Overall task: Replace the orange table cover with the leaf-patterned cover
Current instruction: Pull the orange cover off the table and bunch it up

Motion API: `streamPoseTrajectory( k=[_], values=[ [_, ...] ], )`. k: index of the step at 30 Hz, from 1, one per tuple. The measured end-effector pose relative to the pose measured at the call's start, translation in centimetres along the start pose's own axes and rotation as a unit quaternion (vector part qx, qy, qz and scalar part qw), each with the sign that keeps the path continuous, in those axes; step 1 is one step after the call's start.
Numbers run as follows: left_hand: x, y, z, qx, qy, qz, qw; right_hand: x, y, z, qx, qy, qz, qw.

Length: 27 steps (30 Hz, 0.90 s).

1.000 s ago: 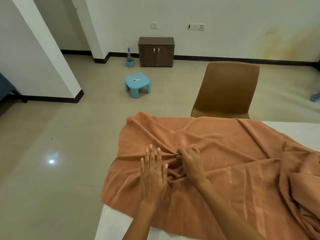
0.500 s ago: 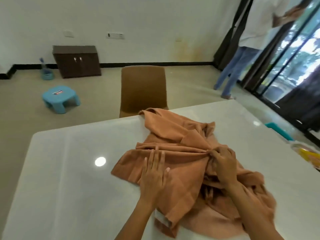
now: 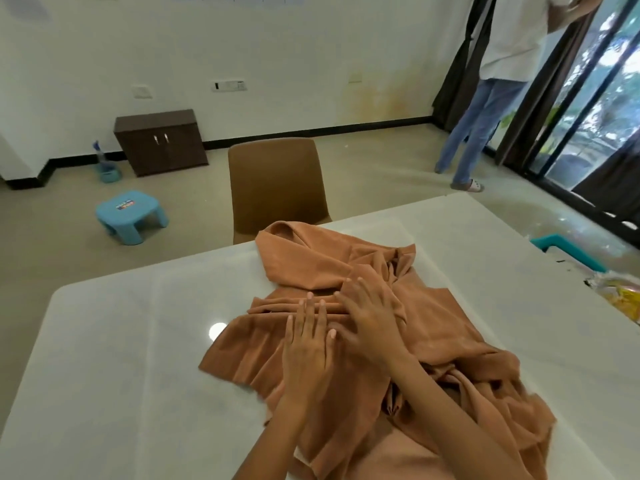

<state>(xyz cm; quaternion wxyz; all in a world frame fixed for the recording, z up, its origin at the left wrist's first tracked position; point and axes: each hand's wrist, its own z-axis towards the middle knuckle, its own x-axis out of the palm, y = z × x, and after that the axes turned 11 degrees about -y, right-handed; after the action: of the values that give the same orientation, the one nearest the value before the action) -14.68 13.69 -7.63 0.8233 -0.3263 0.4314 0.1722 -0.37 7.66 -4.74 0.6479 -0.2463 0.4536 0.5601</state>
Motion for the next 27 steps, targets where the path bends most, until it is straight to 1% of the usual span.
streamPoseTrajectory(
  k=[2,3,4,5,6,8,9,10,12,13,14,16,17,18,19,20,22,23,24,25,27],
  values=[
    [0.5,0.8,0.7,-0.016,-0.019,-0.004,1.000,1.7,0.6,0.3,-0.066,0.088,-0.035,0.993],
    [0.8,1.1,0.9,-0.018,-0.031,-0.007,0.999,2.5,0.7,0.2,-0.092,0.109,-0.042,0.989],
    [1.0,1.2,1.0,-0.017,-0.037,-0.008,0.999,2.7,0.6,-0.1,-0.113,0.100,-0.041,0.988],
    [0.9,1.2,1.1,-0.015,-0.045,-0.008,0.999,2.6,0.3,-0.3,-0.130,0.066,-0.033,0.989],
    [0.9,1.0,1.3,-0.010,-0.058,-0.007,0.998,2.1,-0.4,-0.6,-0.142,0.013,-0.027,0.989],
    [0.5,0.1,2.6,-0.012,-0.085,-0.018,0.996,-0.2,-2.9,-0.9,-0.141,-0.077,-0.013,0.987],
    [0.4,-0.7,3.3,-0.014,-0.096,-0.027,0.995,-1.7,-4.4,-1.2,-0.120,-0.121,-0.007,0.985],
    [0.4,-1.7,4.1,-0.011,-0.104,-0.037,0.994,-3.0,-6.3,-1.5,-0.081,-0.157,-0.012,0.984],
    [1.0,-4.1,5.5,0.020,-0.108,-0.053,0.992,-5.0,-9.8,-2.5,0.041,-0.209,-0.057,0.975],
    [1.4,-5.5,6.1,0.044,-0.103,-0.064,0.992,-5.5,-11.2,-3.3,0.105,-0.216,-0.078,0.968],
    [2.1,-6.9,6.7,0.071,-0.092,-0.076,0.990,-5.8,-11.8,-4.1,0.156,-0.196,-0.080,0.965],
    [3.7,-9.7,7.7,0.129,-0.065,-0.100,0.984,-5.6,-11.6,-5.4,0.236,-0.111,-0.023,0.965],
    [4.7,-10.9,8.2,0.157,-0.043,-0.107,0.981,-5.3,-11.2,-6.0,0.257,-0.084,0.018,0.963],
    [5.6,-12.0,8.6,0.187,-0.022,-0.106,0.976,-4.9,-10.8,-6.4,0.282,-0.076,0.055,0.955],
    [6.6,-12.7,8.9,0.224,-0.005,-0.099,0.970,-4.6,-10.6,-7.0,0.287,-0.073,0.071,0.952],
    [7.7,-13.2,9.1,0.263,0.015,-0.086,0.961,-4.6,-10.6,-7.5,0.278,-0.071,0.080,0.955],
    [10.1,-12.9,8.8,0.320,0.059,-0.051,0.944,-4.4,-10.8,-8.9,0.226,-0.092,0.067,0.968],
    [11.3,-12.4,8.3,0.329,0.079,-0.037,0.940,-4.6,-11.2,-10.0,0.216,-0.097,0.044,0.971],
    [12.4,-11.8,7.8,0.327,0.093,-0.029,0.940,-5.0,-11.1,-10.9,0.243,-0.096,0.027,0.965],
    [13.2,-11.3,7.3,0.321,0.103,-0.027,0.941,-5.5,-11.0,-12.0,0.288,-0.090,-0.009,0.953],
    [14.2,-10.5,6.4,0.309,0.116,-0.032,0.944,-5.6,-10.8,-14.5,0.347,-0.053,-0.103,0.931]
  ],
)
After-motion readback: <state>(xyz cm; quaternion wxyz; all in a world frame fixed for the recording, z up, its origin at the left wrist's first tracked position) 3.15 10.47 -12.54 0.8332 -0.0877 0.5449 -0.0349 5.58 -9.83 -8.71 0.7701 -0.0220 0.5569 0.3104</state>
